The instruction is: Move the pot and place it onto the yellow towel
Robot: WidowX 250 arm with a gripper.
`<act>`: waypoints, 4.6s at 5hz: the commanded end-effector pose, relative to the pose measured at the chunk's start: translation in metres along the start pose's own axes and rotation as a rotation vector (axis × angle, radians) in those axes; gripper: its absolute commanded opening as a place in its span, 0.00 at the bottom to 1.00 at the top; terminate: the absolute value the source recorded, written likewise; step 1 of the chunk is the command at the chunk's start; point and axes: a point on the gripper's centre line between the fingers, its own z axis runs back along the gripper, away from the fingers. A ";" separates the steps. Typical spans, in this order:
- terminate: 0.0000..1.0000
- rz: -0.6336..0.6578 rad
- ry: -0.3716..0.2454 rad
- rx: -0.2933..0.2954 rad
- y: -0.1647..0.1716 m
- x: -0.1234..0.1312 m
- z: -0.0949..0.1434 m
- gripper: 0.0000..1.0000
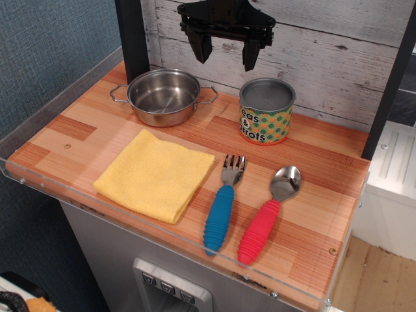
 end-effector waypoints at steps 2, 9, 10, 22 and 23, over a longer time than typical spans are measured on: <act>0.00 0.198 0.022 0.022 0.017 -0.006 0.000 1.00; 0.00 0.788 0.190 0.154 0.111 -0.036 -0.032 1.00; 0.00 0.787 0.216 0.170 0.117 -0.041 -0.037 1.00; 0.00 0.751 0.145 0.103 0.129 -0.045 -0.042 0.00; 0.00 0.716 0.115 0.090 0.131 -0.046 -0.032 0.00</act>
